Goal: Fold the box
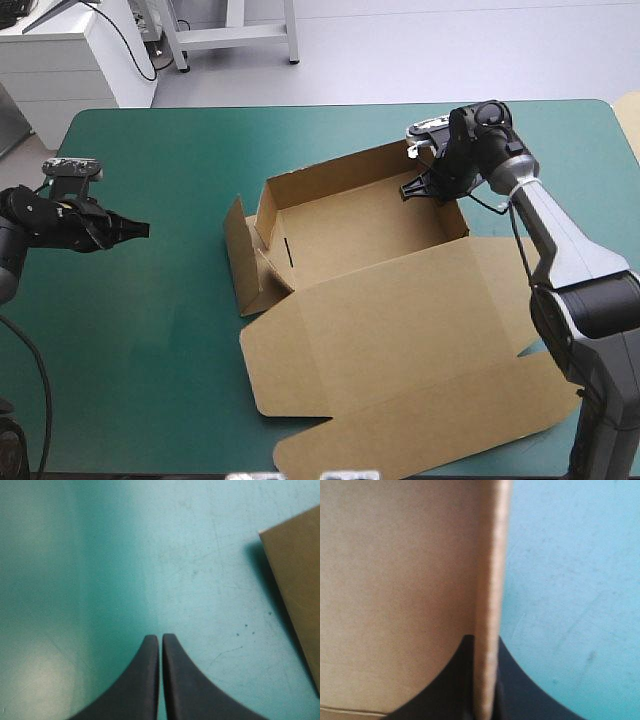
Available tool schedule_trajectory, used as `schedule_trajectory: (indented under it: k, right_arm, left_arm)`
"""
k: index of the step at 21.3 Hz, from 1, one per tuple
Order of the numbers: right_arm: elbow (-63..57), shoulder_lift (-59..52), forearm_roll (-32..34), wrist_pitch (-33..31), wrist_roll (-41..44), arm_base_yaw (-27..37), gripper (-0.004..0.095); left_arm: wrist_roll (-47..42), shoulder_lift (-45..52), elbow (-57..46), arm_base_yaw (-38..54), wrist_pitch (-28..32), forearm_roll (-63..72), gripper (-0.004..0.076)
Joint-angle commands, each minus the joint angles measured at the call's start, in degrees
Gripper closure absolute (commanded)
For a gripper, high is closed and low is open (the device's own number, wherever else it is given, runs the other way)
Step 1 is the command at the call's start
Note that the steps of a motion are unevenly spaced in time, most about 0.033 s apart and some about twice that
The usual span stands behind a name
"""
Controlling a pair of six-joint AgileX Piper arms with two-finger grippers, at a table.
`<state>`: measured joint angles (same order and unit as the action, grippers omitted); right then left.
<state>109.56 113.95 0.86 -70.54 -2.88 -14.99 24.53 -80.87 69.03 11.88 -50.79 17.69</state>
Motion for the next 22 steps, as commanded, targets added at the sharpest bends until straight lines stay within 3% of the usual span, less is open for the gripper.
schedule_trajectory:
  k: [1,15,18,22]
  right_arm:
    - [1.5,-9.2,-1.2,-1.0,-1.7,1.0,0.0929]
    - [-8.1,-36.6,-6.5,-0.3,-1.7,2.2,0.0927]
    - [-8.1,-38.0,-7.8,5.0,-2.3,2.2,0.0927]
    - [-8.1,-36.1,-12.0,10.9,-4.6,2.2,0.0927]
  left_arm:
    - [-0.5,1.7,1.4,0.2,1.7,1.1,0.0717]
    - [-0.7,1.4,1.4,0.2,5.7,2.7,0.0717]
    - [2.2,0.5,-0.4,-0.2,11.2,18.4,0.0717]
    - [11.6,-1.7,-2.4,-3.7,10.0,33.9,0.0722]
